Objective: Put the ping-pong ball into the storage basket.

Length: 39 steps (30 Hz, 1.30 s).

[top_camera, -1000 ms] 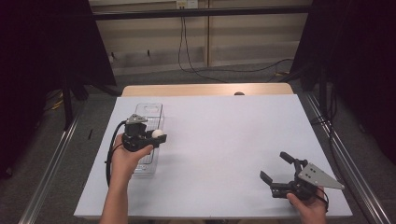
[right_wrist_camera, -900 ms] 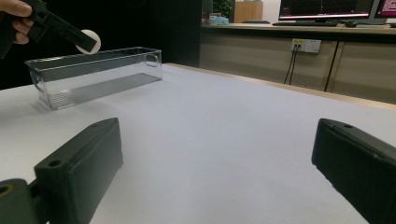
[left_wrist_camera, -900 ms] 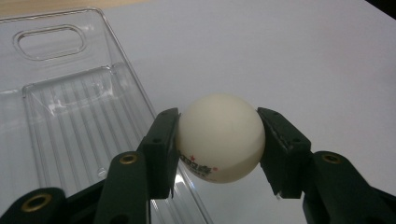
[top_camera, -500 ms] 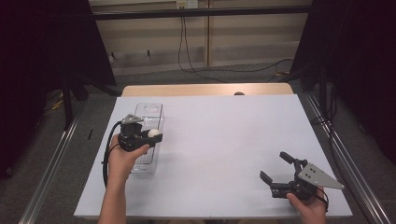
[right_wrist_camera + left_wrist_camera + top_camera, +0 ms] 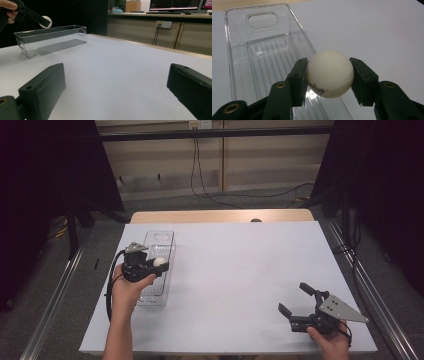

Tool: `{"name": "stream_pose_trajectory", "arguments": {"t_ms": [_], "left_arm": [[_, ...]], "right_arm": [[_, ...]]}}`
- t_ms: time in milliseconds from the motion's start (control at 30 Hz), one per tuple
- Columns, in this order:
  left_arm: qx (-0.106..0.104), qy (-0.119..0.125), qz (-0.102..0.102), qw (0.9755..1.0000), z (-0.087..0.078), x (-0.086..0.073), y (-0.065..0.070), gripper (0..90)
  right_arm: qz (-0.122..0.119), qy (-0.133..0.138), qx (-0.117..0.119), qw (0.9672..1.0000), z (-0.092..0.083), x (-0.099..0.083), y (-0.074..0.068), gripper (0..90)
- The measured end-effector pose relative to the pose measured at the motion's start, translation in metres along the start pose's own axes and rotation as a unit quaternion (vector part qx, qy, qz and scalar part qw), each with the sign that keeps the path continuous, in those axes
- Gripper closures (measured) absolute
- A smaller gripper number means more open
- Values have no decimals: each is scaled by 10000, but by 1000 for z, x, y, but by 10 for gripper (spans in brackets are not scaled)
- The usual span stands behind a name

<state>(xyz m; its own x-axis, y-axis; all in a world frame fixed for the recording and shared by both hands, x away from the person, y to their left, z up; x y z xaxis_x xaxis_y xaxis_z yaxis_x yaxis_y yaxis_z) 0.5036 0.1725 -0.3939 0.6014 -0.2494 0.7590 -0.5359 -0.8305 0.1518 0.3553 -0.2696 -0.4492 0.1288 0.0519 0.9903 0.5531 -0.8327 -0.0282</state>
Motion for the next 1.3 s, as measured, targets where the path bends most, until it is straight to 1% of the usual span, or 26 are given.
{"name": "stream_pose_trajectory", "arguments": {"t_ms": [33, 133, 200, 267, 333, 367, 400, 433, 467, 500, 567, 600, 633, 733, 800, 867, 900, 933, 967, 1000, 1033, 1067, 1100, 1167, 1267, 1300], "left_arm": [[3, 23, -33, 10000, 0, 0, 0, 512], [90, -25, 14, 10000, -2, -1, -3, 512], [66, 27, -41, 10000, -1, -1, -3, 512], [110, 42, -86, 9999, -1, -1, -4, 512], [122, 32, -80, 9999, -2, -2, -5, 512], [110, -1, -26, 9999, -2, -2, -7, 512], [174, -15, -28, 9998, -3, -3, -8, 511], [161, -11, -40, 9999, -3, -3, -9, 512], [201, 56, -113, 9997, -2, -3, -9, 512], [211, 50, -120, 9997, -3, -3, -10, 511], [280, -8, -34, 9996, -4, -4, -13, 512], [261, -5, -50, 9996, -3, -4, -13, 512], [315, -6, -33, 9995, -3, -4, -14, 512], [305, 6, -100, 9995, -1, -5, -14, 512], [336, -1, -83, 9994, 0, -6, -14, 512], [364, 3, -117, 9993, 1, -7, -15, 511], [396, -42, -76, 9992, 1, -8, -17, 512], [377, -37, -90, 9992, 2, -8, -18, 512], [440, -33, -119, 9990, 2, -9, -18, 511], [436, -26, -149, 9989, 3, -9, -18, 511], [398, -32, -137, 9991, 3, -10, -19, 512], [413, -72, -77, 9991, 2, -10, -21, 512], [416, -68, -87, 9991, 2, -10, -21, 511], [491, -69, -70, 9987, 3, -10, -20, 511], [456, -76, -82, 9989, 4, -11, -21, 511], [472, -109, -47, 9988, 5, -11, -22, 511]], "right_arm": [[-11, 2, 15, 10000, 0, 0, 0, 13], [-12, 6, 16, 10000, 0, 0, 0, 13], [-13, 7, 19, 10000, 0, 0, 0, 13], [-12, 7, 17, 10000, 0, 0, 0, 13], [-12, 7, 16, 10000, 0, 0, 0, 13], [-10, 7, 15, 10000, 0, 0, 0, 13], [4, 9, 9, 10000, 0, 0, 0, 13], [-12, 7, 17, 10000, 0, 0, 0, 13], [-12, 8, 20, 10000, 0, 0, 0, 13], [-13, 9, 24, 10000, 0, 0, 0, 13], [-10, 7, 20, 10000, 0, 0, 0, 13], [-9, 6, 21, 10000, 0, 0, 0, 13], [-12, 6, 18, 10000, 0, 0, 0, 13], [29, 19, 0, 10000, 1, 0, -1, 13], [27, 17, 4, 10000, 1, 0, -1, 13], [7, 11, 17, 10000, 0, 0, 0, 13], [-10, 7, 19, 10000, 0, 0, 0, 13], [-10, 7, 19, 10000, 0, 0, 0, 13], [18, 15, 11, 10000, 1, 0, -1, 13], [26, 19, 8, 10000, 1, 0, -1, 13], [27, 19, 8, 10000, 1, 0, -1, 13], [25, 18, 4, 10000, 1, 0, -1, 13], [3, 15, 13, 10000, 1, 0, -1, 13], [-1, 14, 17, 10000, 1, 0, 0, 13], [-15, 11, 22, 10000, 1, 0, 0, 13], [-13, 10, 23, 10000, 1, 0, 0, 13]]}}
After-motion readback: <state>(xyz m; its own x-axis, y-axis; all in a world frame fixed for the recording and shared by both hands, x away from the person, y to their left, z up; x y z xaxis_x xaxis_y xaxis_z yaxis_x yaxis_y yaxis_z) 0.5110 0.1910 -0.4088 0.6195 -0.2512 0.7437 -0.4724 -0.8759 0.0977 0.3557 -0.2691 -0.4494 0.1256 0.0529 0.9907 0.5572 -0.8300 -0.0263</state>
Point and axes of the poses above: each handheld gripper's, and its own axes: z roughly forward along the jaws, x roughly out of its top, y roughly to its right, the point moved 4 cm from there along z, roughly forward along the jaws
